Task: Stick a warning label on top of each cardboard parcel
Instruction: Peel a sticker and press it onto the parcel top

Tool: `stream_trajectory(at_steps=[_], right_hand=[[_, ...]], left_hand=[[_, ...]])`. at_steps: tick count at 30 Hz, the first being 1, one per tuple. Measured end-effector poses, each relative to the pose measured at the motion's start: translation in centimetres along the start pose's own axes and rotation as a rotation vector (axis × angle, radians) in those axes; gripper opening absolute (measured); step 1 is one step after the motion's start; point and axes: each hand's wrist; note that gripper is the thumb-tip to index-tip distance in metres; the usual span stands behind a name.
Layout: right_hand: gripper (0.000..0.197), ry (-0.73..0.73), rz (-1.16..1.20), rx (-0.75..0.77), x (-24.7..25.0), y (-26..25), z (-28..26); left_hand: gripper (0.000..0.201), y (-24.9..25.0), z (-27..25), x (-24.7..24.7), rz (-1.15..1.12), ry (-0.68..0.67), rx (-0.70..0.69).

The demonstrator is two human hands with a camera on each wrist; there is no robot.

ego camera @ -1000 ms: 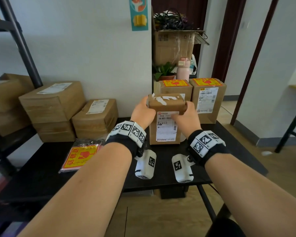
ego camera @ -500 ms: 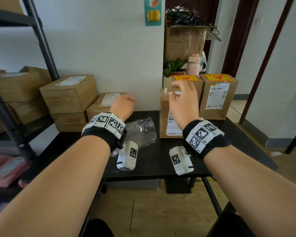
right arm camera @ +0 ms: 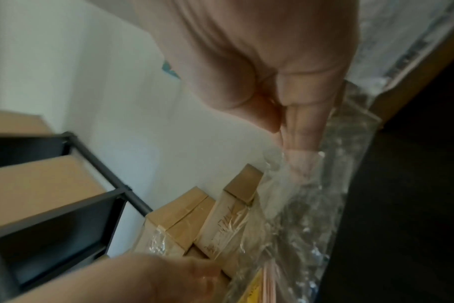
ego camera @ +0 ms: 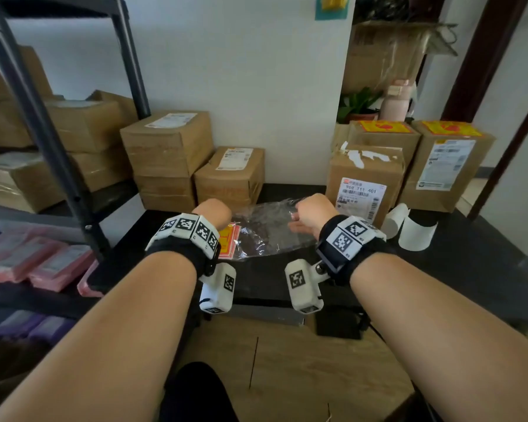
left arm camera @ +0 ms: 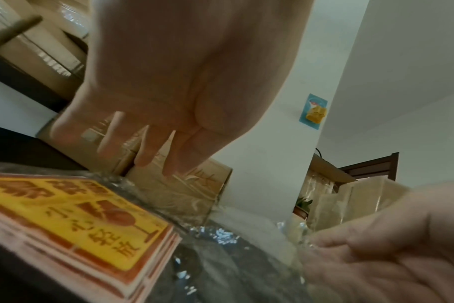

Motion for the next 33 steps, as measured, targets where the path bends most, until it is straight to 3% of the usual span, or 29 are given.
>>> stream_trajectory(at_steps=[2, 4, 8, 14, 19, 21, 24, 31, 33], right_hand=[[0.023, -0.032, 0.145, -0.04, -0.3, 0.2, 0.8], [0.029, -0.139, 0.268, -0.148, -0.6, 0.3, 1.0], [0.033, -0.364, 0.313, -0.18, -1.5, 1.5, 1.2], [0.041, -0.339, 0.071, -0.165, -3.7, 1.4, 1.4], [0.025, -0.35, -0.133, -0.191, -5.7, 1.3, 1.7], [0.016, -0.348, -0.205, -0.226, -6.6, 1.3, 2.2], [0.026, -0.328, -0.307, -0.27, -7.5, 1.5, 3.0], [0.009, -0.258, -0.289, -0.125, -7.2, 2.4, 4.1], [0.033, -0.252, -0.322, -0.094, -7.1, 2.5, 4.2]], left_hand=[[0.031, -0.3, -0.2, -0.2, 0.063, -0.07, 0.036], [0.031, -0.9, 0.1, -0.6, 0.09, -0.074, 0.054], [0.034, -1.5, 0.8, -1.2, 0.183, -0.086, 0.072], [0.032, -2.2, 2.4, -1.4, 0.255, -0.08, 0.062], [0.03, -3.0, 3.4, -1.2, 0.242, -0.076, 0.073], [0.029, -3.3, 3.7, -1.3, 0.197, -0.052, 0.067], [0.023, -3.7, 3.8, -1.6, 0.068, -0.009, 0.124], [0.023, -4.7, 4.1, -1.5, -0.18, 0.026, 0.099], [0.024, -4.6, 4.0, -1.6, -0.177, 0.026, 0.088]])
Point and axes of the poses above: each hand's wrist, its own z-axis towards the middle knuckle, its own x-axis out of the back of the hand, y = z × x, and after that the axes turned 9 degrees about -y, right-handed
